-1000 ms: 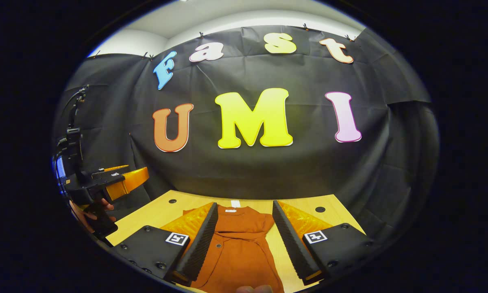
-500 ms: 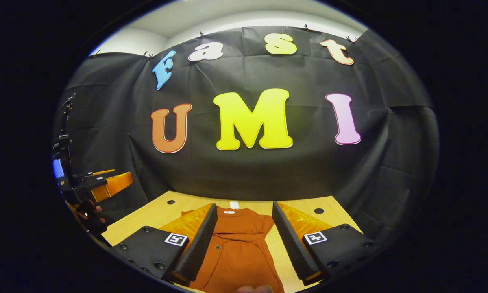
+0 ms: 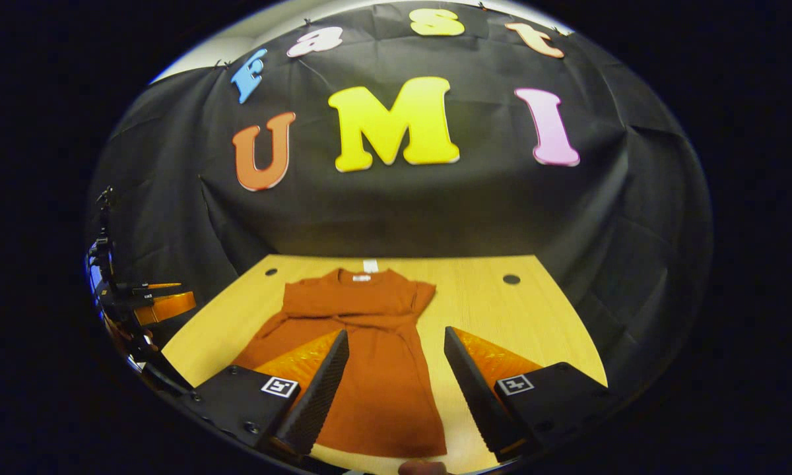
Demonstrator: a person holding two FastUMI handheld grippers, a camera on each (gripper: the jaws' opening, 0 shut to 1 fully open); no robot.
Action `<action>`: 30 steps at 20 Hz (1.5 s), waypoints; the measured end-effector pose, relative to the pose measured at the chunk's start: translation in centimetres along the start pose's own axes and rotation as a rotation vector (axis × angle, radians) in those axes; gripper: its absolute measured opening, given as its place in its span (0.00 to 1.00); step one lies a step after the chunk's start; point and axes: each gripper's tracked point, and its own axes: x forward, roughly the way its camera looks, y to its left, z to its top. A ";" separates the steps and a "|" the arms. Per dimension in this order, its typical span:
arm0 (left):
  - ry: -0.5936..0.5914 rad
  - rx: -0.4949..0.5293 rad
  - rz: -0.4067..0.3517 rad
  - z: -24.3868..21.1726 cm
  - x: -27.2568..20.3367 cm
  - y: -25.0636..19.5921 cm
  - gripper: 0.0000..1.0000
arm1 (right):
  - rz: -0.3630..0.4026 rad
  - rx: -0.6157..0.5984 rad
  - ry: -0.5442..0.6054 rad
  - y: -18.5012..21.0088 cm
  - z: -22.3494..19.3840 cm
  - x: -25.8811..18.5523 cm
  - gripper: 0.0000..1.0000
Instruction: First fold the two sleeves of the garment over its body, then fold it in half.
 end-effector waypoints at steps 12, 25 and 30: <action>0.599 -0.265 -0.051 -21.7 -3.8 3.6 0.99 | -0.063 0.111 0.435 -5.3 -19.2 0.8 0.95; 0.622 -0.246 -0.113 -21.6 -2.5 1.1 0.94 | -0.110 0.006 0.535 -4.2 -23.4 3.2 0.69; 0.629 -0.274 -0.067 -22.1 -1.3 1.1 0.42 | -0.123 0.089 0.535 -4.4 -23.0 4.1 0.20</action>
